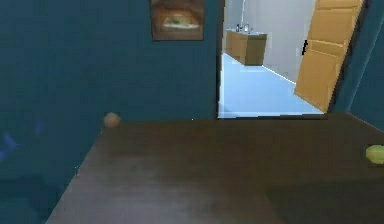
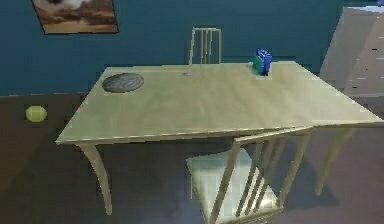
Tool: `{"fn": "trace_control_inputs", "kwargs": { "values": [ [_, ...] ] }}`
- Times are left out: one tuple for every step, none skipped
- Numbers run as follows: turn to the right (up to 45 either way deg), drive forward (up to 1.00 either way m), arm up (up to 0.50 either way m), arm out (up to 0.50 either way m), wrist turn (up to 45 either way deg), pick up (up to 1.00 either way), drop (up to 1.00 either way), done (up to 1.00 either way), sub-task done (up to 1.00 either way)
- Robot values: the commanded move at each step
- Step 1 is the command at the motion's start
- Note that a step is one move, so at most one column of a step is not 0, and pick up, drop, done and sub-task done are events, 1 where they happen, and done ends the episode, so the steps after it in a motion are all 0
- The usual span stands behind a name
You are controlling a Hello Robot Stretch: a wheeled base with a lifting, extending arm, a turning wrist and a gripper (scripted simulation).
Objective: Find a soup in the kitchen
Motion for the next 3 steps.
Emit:
{"fn": "trace_control_inputs", "kwargs": {
  "values": [
    [18.0, 0.0, 0.0, 0.0, 0.0, 0.0, 0.0, 0.0, 0.0],
    [0.0, 1.0, 0.0, 0.0, 0.0, 0.0, 0.0, 0.0, 0.0],
    [0.0, 1.0, 0.0, 0.0, 0.0, 0.0, 0.0, 0.0, 0.0]
  ]
}}
